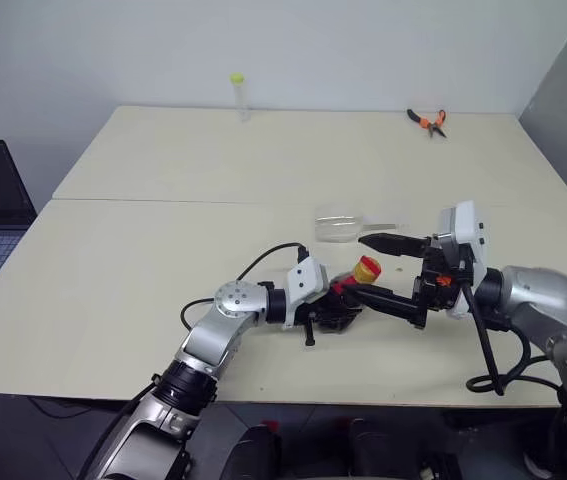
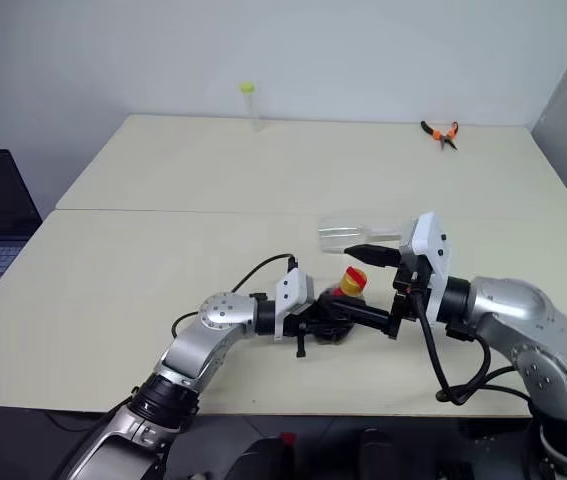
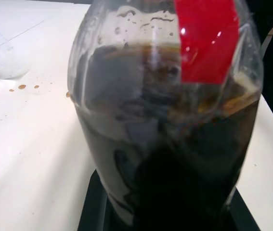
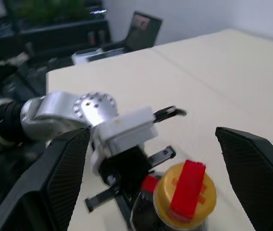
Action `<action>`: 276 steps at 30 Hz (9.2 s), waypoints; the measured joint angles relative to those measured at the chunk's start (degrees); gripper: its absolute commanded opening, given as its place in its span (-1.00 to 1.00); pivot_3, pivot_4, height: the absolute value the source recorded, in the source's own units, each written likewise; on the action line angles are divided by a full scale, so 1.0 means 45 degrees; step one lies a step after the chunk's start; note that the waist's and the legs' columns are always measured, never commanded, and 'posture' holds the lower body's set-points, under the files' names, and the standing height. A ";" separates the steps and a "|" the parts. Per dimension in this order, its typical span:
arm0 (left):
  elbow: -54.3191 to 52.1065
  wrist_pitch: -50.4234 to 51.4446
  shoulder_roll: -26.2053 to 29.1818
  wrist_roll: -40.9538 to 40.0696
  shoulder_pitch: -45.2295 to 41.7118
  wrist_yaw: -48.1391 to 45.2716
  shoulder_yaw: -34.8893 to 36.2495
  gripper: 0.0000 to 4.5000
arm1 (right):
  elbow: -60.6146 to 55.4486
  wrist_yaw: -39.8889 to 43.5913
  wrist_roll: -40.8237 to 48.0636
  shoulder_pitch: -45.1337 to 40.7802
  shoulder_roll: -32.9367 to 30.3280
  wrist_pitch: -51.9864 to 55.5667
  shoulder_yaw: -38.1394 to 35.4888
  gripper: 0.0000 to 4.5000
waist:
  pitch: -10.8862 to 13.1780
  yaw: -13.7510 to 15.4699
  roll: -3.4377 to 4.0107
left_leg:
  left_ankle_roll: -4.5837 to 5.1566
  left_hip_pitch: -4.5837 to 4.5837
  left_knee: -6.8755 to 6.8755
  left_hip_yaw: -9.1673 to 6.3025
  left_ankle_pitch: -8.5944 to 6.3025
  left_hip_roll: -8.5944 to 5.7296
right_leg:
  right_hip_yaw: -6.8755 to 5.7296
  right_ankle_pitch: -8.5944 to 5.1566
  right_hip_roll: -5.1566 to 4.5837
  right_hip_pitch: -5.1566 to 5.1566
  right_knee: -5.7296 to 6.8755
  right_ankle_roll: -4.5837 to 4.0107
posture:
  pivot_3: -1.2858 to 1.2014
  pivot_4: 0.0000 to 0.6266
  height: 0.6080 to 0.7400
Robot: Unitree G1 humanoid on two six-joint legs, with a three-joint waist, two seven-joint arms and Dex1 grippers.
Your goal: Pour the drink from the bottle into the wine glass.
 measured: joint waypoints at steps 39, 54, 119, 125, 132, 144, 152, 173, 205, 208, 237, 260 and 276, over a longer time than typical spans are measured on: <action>0.0725 -0.0467 -0.0081 0.0046 -0.0395 -0.0524 0.0021 -0.68 | -0.0948 -0.3115 0.0863 0.1124 -0.0189 0.0028 -0.0676 1.00 | 0.0002 -0.0008 0.0003 | 0.0007 0.0045 -0.0010 0.0018 -0.0002 0.0001 | -0.0005 0.0004 0.0068 0.0057 -0.0032 0.0012 | 0.03 -0.52 1.00; 0.0726 -0.0464 -0.0101 0.0103 -0.0410 -0.0513 0.0016 -0.69 | -0.0696 -0.2480 -0.1363 0.2141 -0.0155 -0.0975 -0.0272 1.00 | 0.0002 0.0002 0.0004 | 0.0008 0.0046 -0.0009 0.0016 -0.0002 0.0001 | -0.0006 0.0004 0.0068 0.0059 -0.0031 0.0012 | 0.03 -0.52 1.00; 0.0962 -0.0820 -0.0255 -0.0143 -0.0150 -0.0305 0.0412 -0.70 | 0.0948 -0.4412 0.1420 0.4238 -0.0531 -0.1447 -0.3369 -0.45 | 0.0006 0.0006 0.0016 | 0.0010 0.0042 -0.0013 0.0025 -0.0003 -0.0002 | -0.0008 0.0002 0.0072 0.0059 -0.0034 0.0016 | 0.03 -0.52 1.00; 0.0915 -0.0804 -0.0334 -0.0676 -0.0045 -0.0556 0.0550 -0.70 | 0.2961 -0.3828 -0.3405 0.6336 -0.0961 -0.3213 -0.1448 -0.45 | 0.0008 -0.0029 0.0014 | 0.0009 0.0056 -0.0013 0.0049 -0.0002 0.0002 | 0.0003 0.0002 0.0073 0.0060 -0.0026 0.0016 | 0.03 -0.52 1.00; 0.0705 -0.0784 -0.0347 -0.0959 -0.0080 -0.0812 0.0544 -0.70 | 0.4765 -0.3719 -0.4547 0.5934 0.0729 -0.3923 -0.1125 -0.02 | 0.0016 -0.0093 0.0037 | 0.0008 0.0060 -0.0016 0.0048 -0.0002 0.0002 | 0.0007 0.0002 0.0074 0.0061 -0.0027 0.0015 | 0.03 -0.52 1.00; 0.0695 -0.1174 -0.0342 -0.0879 -0.0086 -0.0215 0.0809 -0.70 | 0.4816 -0.2587 -0.5488 0.6234 0.0622 -0.4513 -0.1118 1.00 | 0.0015 -0.0060 0.0038 | 0.0009 0.0066 -0.0012 0.0044 -0.0003 -0.0002 | 0.0003 0.0002 0.0070 0.0073 -0.0032 0.0016 | 0.03 -0.52 1.00; 0.2253 -0.3161 -0.0608 -0.0207 -0.0280 0.3150 0.3022 -0.70 | 0.2116 -0.1574 -0.5388 0.4653 0.0334 -0.4620 -0.0625 1.00 | 0.0020 -0.0173 0.0044 | 0.0006 0.0077 -0.0023 0.0037 -0.0002 0.0017 | 0.0003 0.0003 0.0076 0.0062 -0.0024 0.0015 | 0.03 -0.52 1.00; 1.3216 -0.7896 0.0787 0.1111 -0.4715 0.9643 0.6908 -0.70 | 0.3499 -0.1338 -0.6602 -0.1552 0.3158 -0.2625 0.4958 1.00 | 0.0033 -0.0075 -0.0046 | -0.0066 -0.0181 0.0027 0.0046 0.0040 -0.0042 | 0.0000 0.0019 0.0033 -0.0253 0.0086 0.0023 | 0.03 -0.52 1.00; 0.9782 -0.8228 0.0647 0.0125 -0.0941 0.8330 0.7650 0.98 | 0.2814 -0.1099 -0.6912 -0.0482 0.3156 -0.2399 0.4518 1.00 | 0.0024 -0.0162 -0.0050 | -0.0086 -0.0206 0.0037 0.0062 0.0057 -0.0027 | 0.0037 0.0023 0.0002 -0.0331 0.0182 0.0015 | 0.03 -0.52 1.00; 0.8272 -0.7626 0.0660 -0.0034 -0.0023 0.8456 0.7655 0.98 | 0.2614 -0.1084 -0.6730 -0.0174 0.3165 -0.2387 0.4358 1.00 | 0.0019 -0.0170 -0.0046 | -0.0086 -0.0200 0.0034 0.0065 0.0056 -0.0022 | 0.0039 0.0023 0.0004 -0.0329 0.0183 0.0014 | 0.03 -0.52 1.00; 0.0270 -0.0793 0.2813 -0.1858 0.1662 0.1601 0.4728 0.98 | 1.1289 -0.6752 -2.0755 -0.3166 0.1394 -0.7653 0.7911 1.00 | 0.0010 -0.0190 -0.0048 | -0.0089 -0.0044 0.0010 0.0148 0.0058 -0.0001 | 0.0076 0.0011 0.0071 -0.0196 0.0170 -0.0009 | 0.03 -0.52 1.00; 0.0692 -0.0826 0.2242 -0.1761 0.0945 0.1120 0.4398 1.00 | 1.9094 -0.9951 -2.1524 -0.6868 0.3687 -0.9206 0.8090 -0.85 | 0.0005 -0.0540 -0.0047 | -0.0089 -0.0016 -0.0002 0.0141 0.0058 0.0008 | 0.0082 0.0012 0.0077 -0.0183 0.0178 -0.0011 | 0.03 -0.52 1.00; -0.0578 0.0655 0.3633 -0.2883 0.2598 0.0564 0.5287 1.00 | 1.3347 -0.5706 -1.3883 -0.2691 0.5837 -1.0741 0.3816 -0.85 | 0.0017 -0.0660 -0.0032 | -0.0039 -0.0024 -0.0021 0.0114 0.0027 0.0037 | 0.0071 0.0012 0.0072 -0.0192 0.0178 -0.0012 | 0.03 -0.52 1.00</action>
